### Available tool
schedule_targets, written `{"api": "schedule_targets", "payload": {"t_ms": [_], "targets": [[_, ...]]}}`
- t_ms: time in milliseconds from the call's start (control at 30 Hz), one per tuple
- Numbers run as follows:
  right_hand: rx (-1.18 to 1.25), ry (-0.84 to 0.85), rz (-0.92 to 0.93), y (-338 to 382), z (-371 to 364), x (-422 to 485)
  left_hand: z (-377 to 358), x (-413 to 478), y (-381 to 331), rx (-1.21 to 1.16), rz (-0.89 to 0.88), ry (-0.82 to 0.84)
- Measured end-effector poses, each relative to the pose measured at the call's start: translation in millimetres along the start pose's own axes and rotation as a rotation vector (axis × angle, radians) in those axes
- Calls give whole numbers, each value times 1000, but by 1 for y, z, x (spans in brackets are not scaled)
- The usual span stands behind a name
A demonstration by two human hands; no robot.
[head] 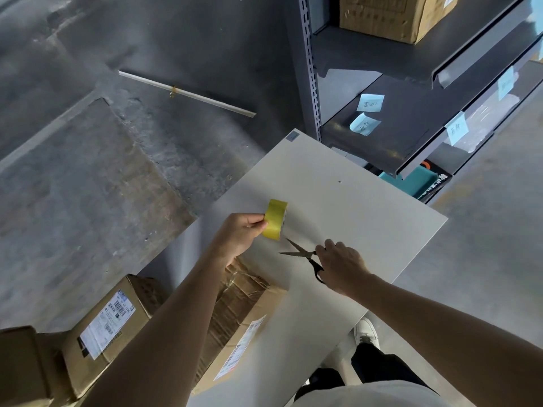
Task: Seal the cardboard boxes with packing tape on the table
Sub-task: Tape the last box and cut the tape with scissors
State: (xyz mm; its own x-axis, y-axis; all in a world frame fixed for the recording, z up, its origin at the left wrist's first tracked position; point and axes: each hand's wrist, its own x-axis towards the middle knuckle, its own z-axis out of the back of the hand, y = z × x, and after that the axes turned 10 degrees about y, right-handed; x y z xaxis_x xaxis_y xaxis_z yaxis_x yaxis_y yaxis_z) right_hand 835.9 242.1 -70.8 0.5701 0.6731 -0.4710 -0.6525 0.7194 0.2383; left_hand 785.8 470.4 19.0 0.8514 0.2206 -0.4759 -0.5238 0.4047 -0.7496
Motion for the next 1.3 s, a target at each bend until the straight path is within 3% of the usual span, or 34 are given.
{"api": "schedule_targets", "payload": {"t_ms": [233, 433, 600, 733, 867, 933, 1033, 1200, 1300], "targets": [[-99, -143, 23, -24, -21, 7, -9, 7, 0, 155, -55, 54], [8, -89, 51, -22, -9, 4, -9, 1, -9, 253, -105, 66], [232, -346, 249, -2, 32, 4, -6, -6, -16, 470, -146, 53], [296, -350, 404, 14, 62, 8, -8, -14, -22, 740, -201, 54], [347, -289, 488, 23, 72, 7, -12, -24, -26, 854, -241, 42], [416, -338, 508, 24, 71, 5, -11, -29, -27, 775, -271, -65], [530, -316, 398, 25, 69, 5, -3, -35, -25, 475, -301, -262], [633, -314, 313, 27, 71, 5, 4, -36, -18, 230, -146, -335], [674, -322, 334, 31, 74, 3, 2, -37, -19, 173, -117, -277]]}}
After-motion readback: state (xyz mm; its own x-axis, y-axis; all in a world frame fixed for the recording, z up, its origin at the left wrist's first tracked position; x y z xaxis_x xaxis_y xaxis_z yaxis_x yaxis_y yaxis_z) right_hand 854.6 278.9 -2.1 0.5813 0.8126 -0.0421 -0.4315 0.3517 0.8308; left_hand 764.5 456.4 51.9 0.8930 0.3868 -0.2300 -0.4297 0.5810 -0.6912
